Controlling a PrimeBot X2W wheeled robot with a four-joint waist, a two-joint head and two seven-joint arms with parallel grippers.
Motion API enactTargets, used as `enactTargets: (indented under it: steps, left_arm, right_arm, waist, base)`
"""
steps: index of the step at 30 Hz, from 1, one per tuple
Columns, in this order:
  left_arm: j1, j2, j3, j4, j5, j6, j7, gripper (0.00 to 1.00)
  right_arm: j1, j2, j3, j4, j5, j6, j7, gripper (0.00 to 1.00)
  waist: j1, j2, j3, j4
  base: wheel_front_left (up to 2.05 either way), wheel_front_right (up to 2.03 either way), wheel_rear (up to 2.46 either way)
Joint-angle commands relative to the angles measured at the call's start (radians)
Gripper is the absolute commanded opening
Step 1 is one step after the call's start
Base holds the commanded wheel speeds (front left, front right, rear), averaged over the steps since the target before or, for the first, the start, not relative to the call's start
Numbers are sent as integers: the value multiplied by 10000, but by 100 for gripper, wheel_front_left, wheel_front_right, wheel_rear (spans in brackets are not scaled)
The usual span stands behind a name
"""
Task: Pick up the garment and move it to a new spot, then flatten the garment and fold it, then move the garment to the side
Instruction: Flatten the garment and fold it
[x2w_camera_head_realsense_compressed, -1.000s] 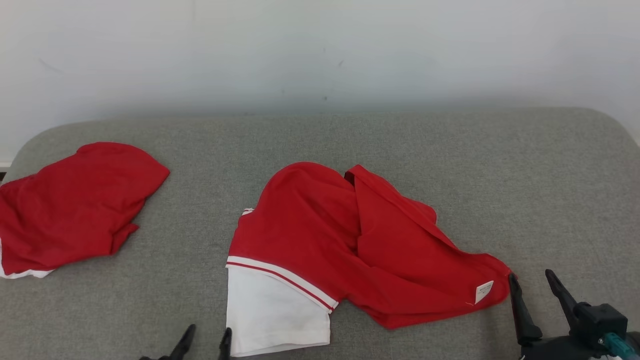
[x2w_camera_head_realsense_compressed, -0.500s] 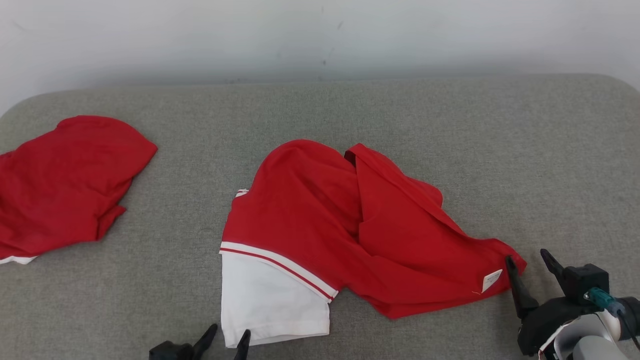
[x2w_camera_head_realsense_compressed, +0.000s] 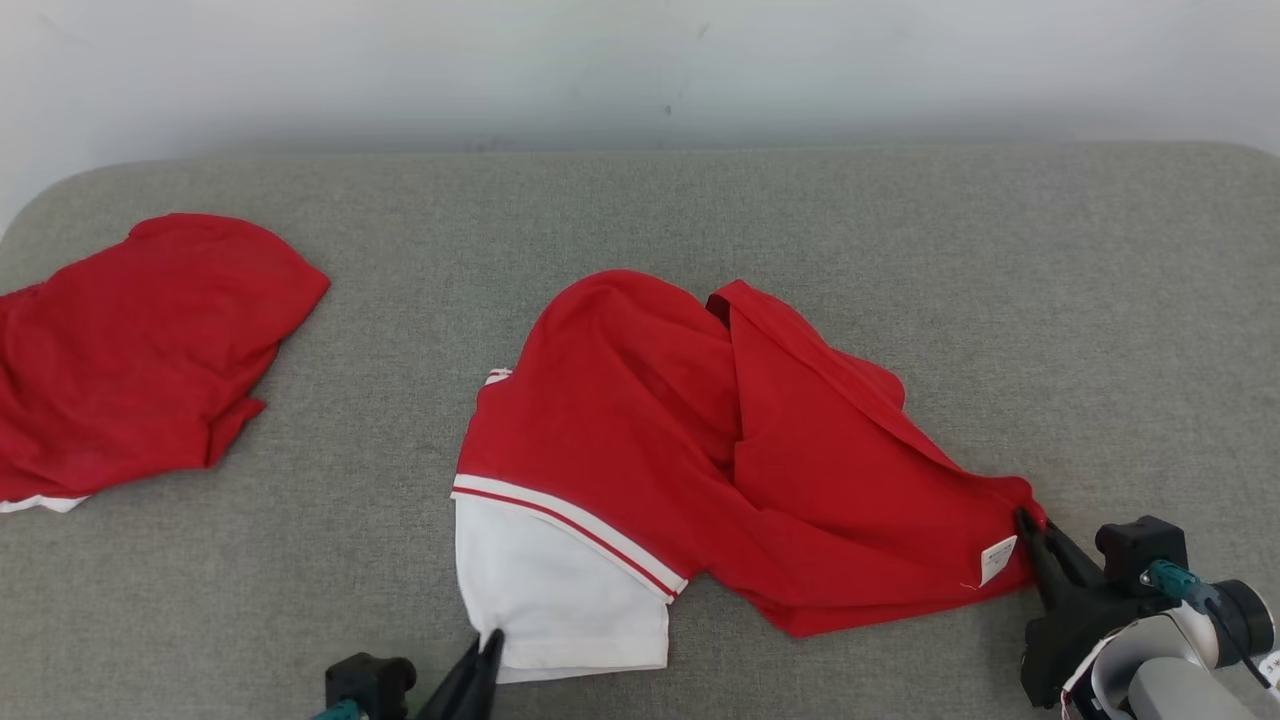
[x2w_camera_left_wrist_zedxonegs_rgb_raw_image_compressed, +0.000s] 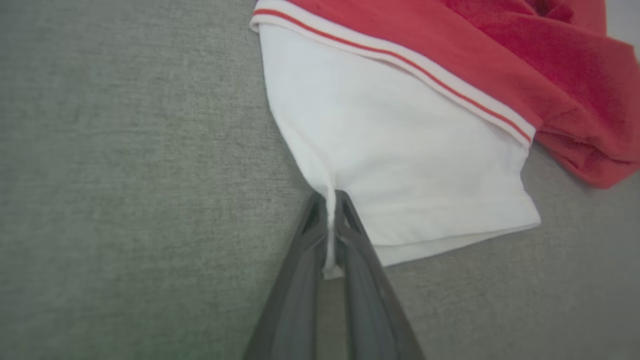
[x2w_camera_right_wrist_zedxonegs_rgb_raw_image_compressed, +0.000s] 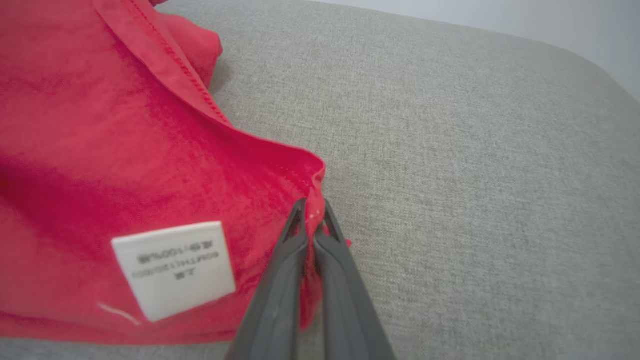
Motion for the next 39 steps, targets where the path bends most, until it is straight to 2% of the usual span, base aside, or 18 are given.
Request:
enactTargets:
  steps: [1, 4, 9, 13, 18, 24, 31, 35, 36, 39]
  left_arm:
    - [203, -258, -160, 63, -219, -34, 166, 0]
    - [342, -273, -22, -370, -629, -22, 103, 0]
    - [656, -321, 618, -1911, -1341, -11, 98, 0]
    - [313, 87, 1033, -3140, -1561, -11, 97, 0]
    - [-1574, 992, 814, -3992, -1774, -11, 308, 0]
    - [-5235, 1506, 1030, -3764, -2937, -12, 1659, 0]
    - [-10890, 1581, 1312, -2132, -3054, 84, 3276, 0]
    - [-14006, 1365, 1456, -953, -2688, 359, 3400, 0]
    - [-14006, 1365, 1456, -953, -2688, 359, 3400, 0]
    - [-15774, 1099, 1412, -53, -2446, 456, 3232, 0]
  right_arm:
    - [65, -117, 31, -41, 87, -26, -74, 0]
    - [368, -139, -79, -498, 336, -24, -91, 0]
    - [1205, -110, -423, -2018, 719, -24, -94, 0]
    - [1284, -112, -486, -3163, 1059, -26, -93, 0]
    - [171, -86, -190, -4128, 1974, -26, -35, 0]
    - [-2596, -145, -210, -4431, 2876, -24, 594, 0]
    - [-7514, -46, -735, -3597, 3477, -24, 1951, 0]
    - [-10507, 285, -1479, -2399, 3538, -24, 2388, 0]
    - [-10507, 285, -1479, -2399, 3538, -24, 2388, 0]
    - [-12207, 474, -1798, -1295, 3110, -24, 2443, 0]
  waist:
    - [-1, -1, -101, 2]
    - [-1, -1, -250, -19]
    - [-1, -1, -418, -88]
    - [-1, -1, -410, -232]
    - [-1, -1, -89, -397]
    - [-1, -1, 1243, -626]
    - [-1, -1, 3582, -996]
    - [-1, -1, 4419, -1268]
    - [-1, -1, 4419, -1268]
    - [-1, -1, 4638, -1362]
  base:
    - [0, 0, 0]
    - [0, 0, 0]
    - [0, 0, 0]
    - [0, 0, 0]
    - [0, 0, 0]
    - [0, 0, 0]
    - [0, 0, 0]
    - [0, 0, 0]
    - [0, 0, 0]
    - [0, 0, 0]
